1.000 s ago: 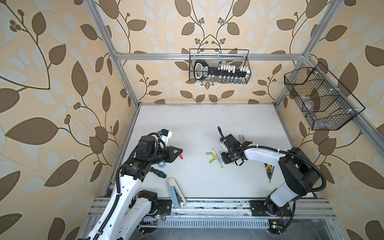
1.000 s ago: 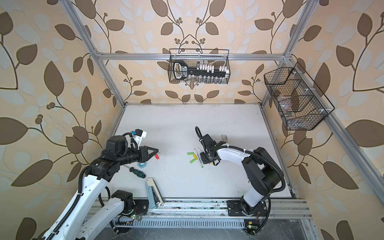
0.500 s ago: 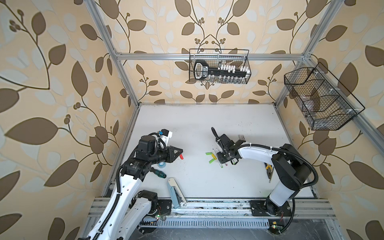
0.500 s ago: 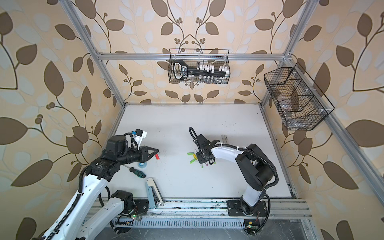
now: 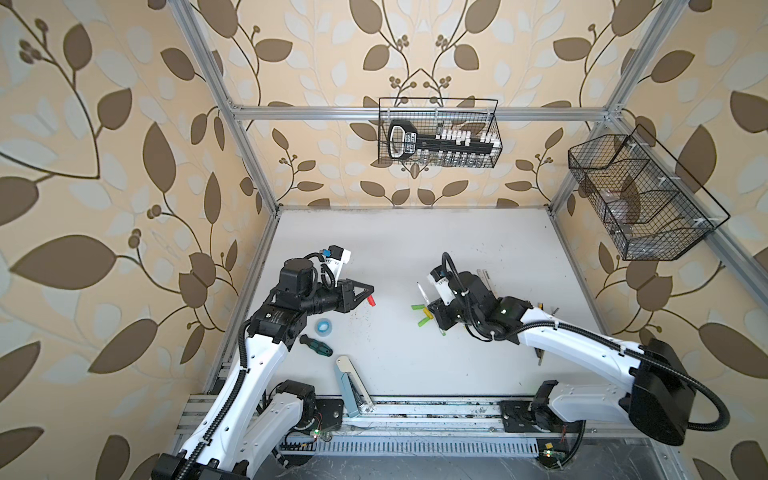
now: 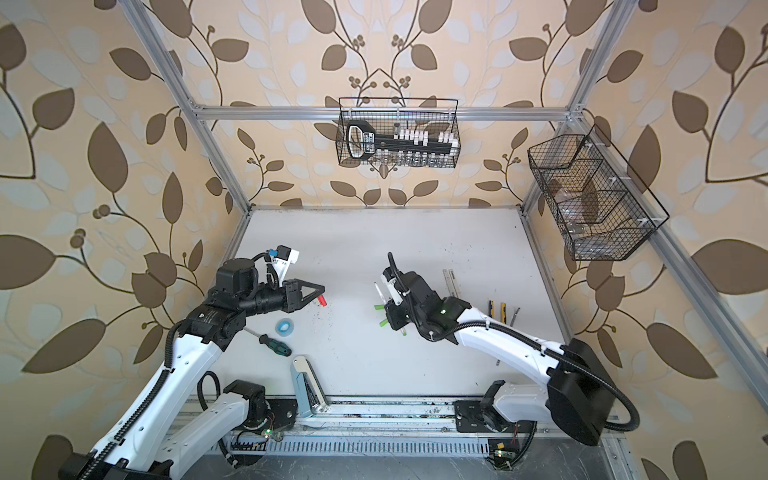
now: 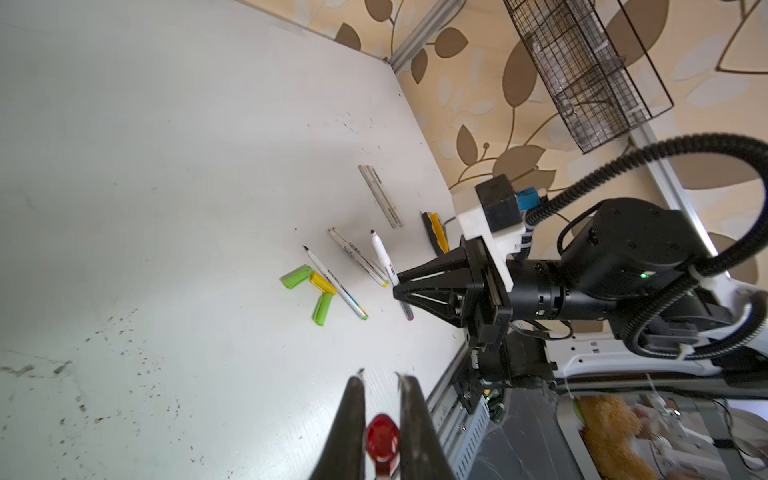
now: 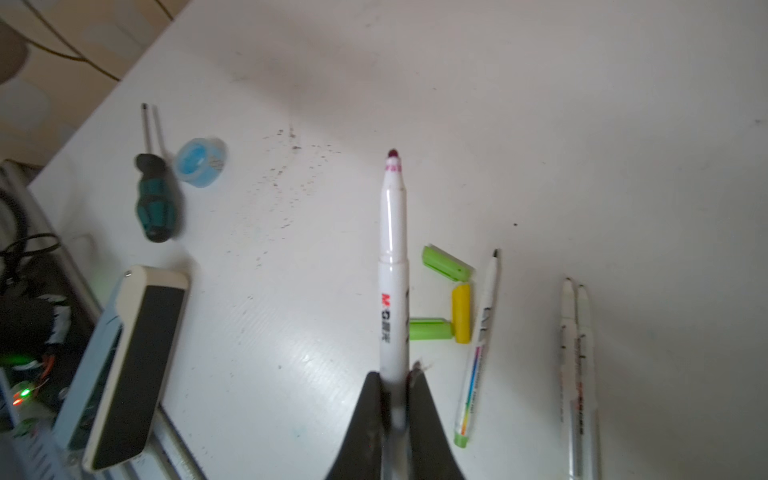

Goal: Insert the pens into the pen caps
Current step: 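Lower the right gripper and grasp a white pen with a pink tip, then lift the white pen tip-up toward the red cap in the left gripper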

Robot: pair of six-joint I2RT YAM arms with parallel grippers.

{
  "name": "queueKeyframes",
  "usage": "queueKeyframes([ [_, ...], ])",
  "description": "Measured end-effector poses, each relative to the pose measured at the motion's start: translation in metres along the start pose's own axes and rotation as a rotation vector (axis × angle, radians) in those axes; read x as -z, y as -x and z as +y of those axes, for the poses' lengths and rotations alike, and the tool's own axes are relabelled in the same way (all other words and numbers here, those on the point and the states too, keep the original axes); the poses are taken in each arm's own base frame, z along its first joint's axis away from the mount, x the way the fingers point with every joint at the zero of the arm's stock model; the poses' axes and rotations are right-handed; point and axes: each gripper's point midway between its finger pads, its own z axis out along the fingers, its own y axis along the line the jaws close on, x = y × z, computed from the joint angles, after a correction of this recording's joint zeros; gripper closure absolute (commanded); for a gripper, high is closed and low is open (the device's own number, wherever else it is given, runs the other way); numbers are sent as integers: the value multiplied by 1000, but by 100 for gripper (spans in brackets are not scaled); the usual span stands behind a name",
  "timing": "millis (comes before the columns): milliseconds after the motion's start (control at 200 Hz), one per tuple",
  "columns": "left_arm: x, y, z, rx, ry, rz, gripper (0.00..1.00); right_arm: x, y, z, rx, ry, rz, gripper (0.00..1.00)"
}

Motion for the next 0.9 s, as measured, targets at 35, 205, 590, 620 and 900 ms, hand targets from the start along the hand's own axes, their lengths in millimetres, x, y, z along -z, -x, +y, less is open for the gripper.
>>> queueKeyframes([
  [35,0,1,-4,-3,-19,-2,100,3,-3,12,20,44,-19,92],
  [205,5,9,-26,-31,-118,-26,100,15,-18,65,105,231,-76,92],
  [590,6,9,-50,-31,-272,-1,100,35,4,115,166,393,-219,91],
  [620,6,8,-51,-31,-278,1,100,36,6,116,167,398,-228,91],
  [900,5,4,-57,-28,-315,26,100,39,13,120,175,412,-264,91],
])
